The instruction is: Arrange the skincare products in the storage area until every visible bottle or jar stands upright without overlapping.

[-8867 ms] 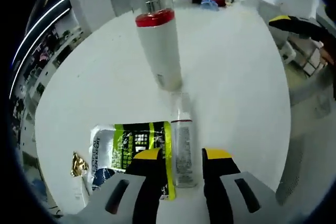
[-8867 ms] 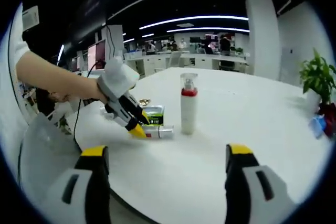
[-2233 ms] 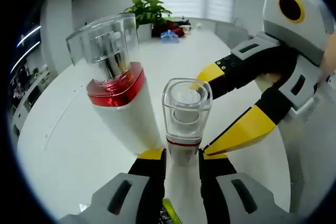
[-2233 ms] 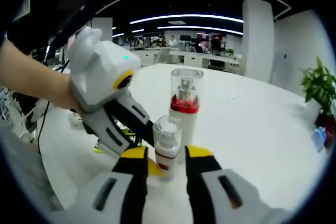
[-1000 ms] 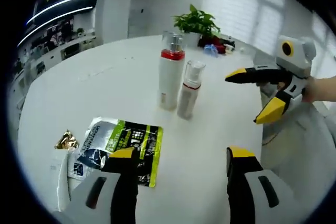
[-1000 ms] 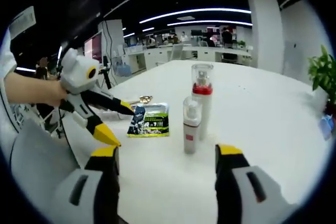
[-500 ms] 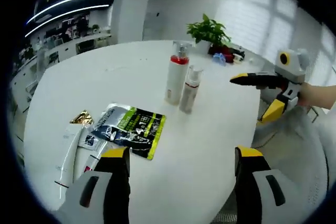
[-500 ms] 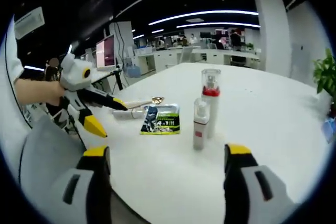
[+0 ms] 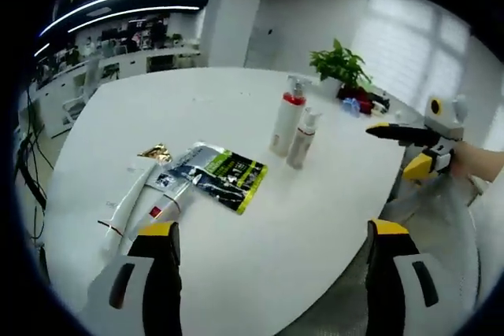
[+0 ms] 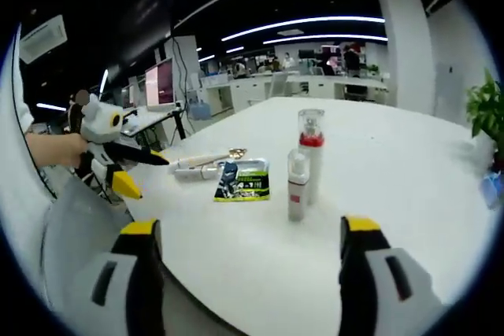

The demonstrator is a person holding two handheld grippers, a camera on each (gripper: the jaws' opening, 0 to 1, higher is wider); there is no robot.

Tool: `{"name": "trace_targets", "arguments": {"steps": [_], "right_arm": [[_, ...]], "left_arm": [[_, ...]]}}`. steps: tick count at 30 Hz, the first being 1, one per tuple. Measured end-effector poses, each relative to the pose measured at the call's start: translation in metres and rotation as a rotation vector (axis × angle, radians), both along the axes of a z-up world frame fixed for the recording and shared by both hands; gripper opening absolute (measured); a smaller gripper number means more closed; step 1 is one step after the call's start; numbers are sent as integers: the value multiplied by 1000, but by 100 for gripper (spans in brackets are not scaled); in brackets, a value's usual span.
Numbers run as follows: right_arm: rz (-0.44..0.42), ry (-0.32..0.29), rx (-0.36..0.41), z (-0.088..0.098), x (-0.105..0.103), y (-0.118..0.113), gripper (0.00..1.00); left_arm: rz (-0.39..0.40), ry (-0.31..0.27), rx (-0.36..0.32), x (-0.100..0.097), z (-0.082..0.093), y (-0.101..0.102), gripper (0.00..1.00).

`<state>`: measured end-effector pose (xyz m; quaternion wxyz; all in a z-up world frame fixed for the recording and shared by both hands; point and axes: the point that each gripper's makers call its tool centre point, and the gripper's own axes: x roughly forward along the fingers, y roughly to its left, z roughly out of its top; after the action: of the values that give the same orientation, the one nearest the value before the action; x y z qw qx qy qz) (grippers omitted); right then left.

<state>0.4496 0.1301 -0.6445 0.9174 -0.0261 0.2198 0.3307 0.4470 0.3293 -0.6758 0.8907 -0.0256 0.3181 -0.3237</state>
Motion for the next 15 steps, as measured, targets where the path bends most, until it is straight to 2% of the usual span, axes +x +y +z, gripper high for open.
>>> {"name": "trace_targets", "arguments": {"steps": [15], "right_arm": [[-16,9,-1,-3,-6,-5,99]], "left_arm": [[37,1,15,-8,0,12,97]]}}
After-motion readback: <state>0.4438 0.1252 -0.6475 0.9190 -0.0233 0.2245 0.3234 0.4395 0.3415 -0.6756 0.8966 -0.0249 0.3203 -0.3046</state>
